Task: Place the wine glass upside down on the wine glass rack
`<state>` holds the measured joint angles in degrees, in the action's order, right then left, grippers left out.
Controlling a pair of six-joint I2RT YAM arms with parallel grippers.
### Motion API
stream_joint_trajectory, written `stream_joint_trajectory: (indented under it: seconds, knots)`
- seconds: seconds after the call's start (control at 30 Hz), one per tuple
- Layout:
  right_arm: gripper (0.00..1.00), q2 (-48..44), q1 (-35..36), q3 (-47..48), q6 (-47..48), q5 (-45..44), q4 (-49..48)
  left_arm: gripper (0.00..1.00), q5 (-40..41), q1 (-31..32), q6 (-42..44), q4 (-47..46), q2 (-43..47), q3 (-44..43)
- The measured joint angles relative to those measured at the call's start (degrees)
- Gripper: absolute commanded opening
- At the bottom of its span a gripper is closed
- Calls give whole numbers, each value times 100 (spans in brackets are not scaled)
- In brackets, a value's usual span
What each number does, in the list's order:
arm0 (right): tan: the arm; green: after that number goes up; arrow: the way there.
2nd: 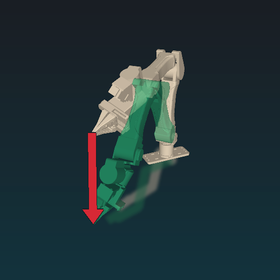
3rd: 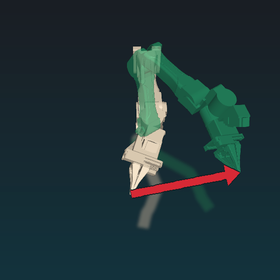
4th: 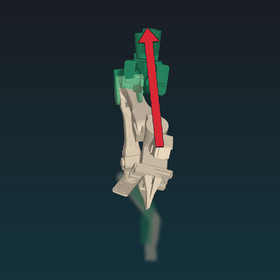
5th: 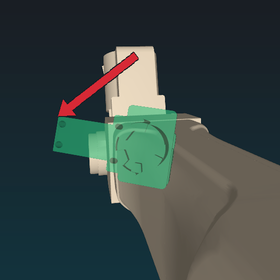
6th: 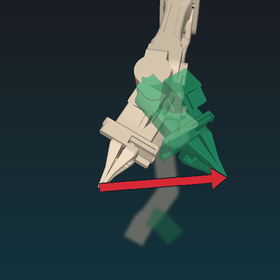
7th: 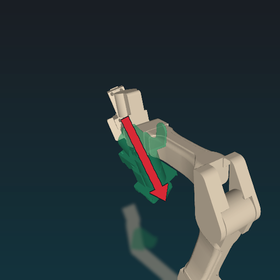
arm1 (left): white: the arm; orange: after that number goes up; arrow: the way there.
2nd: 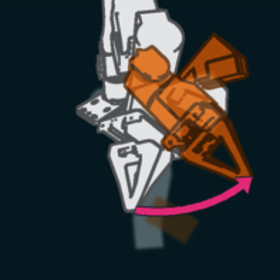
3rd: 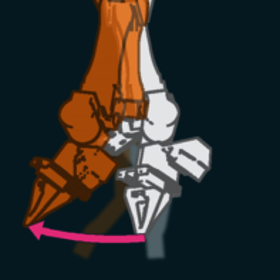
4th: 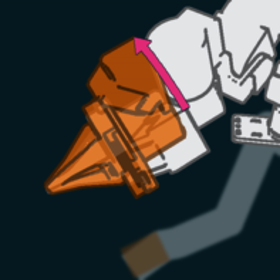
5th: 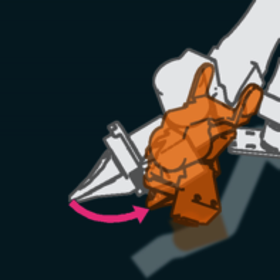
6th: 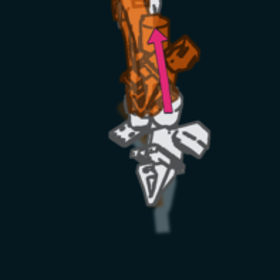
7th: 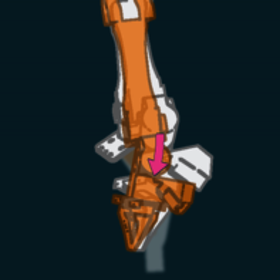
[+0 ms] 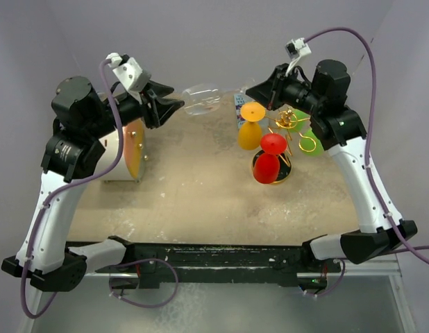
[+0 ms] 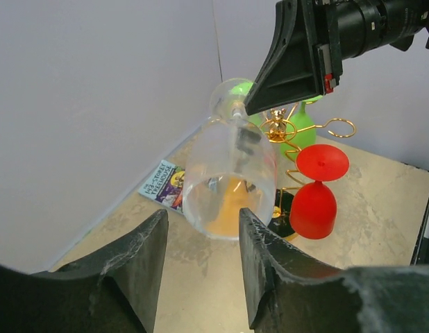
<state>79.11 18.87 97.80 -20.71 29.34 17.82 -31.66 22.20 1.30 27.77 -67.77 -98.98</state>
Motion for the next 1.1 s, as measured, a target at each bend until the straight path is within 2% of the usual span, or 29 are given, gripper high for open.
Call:
stream_joint_trajectory:
  seconds: [0.33, 0.57, 0.83, 1.1]
  knots:
    - [0, -503, -352, 0, 684, -332, 308, 79, 398, -48, 546, 319, 522, 133]
    - [0, -1110, -352, 68, 2216, -461, 1154, 99, 667, -249, 835, 487, 813, 411]
    - [0, -2094, -352, 61, 4369, -297, 2439, 99, 811, -439, 1032, 669, 887, 828]
    - [0, -2933, -352, -293, 6137, -20, 3648, 99, 957, -656, 1161, 793, 1008, 1346]
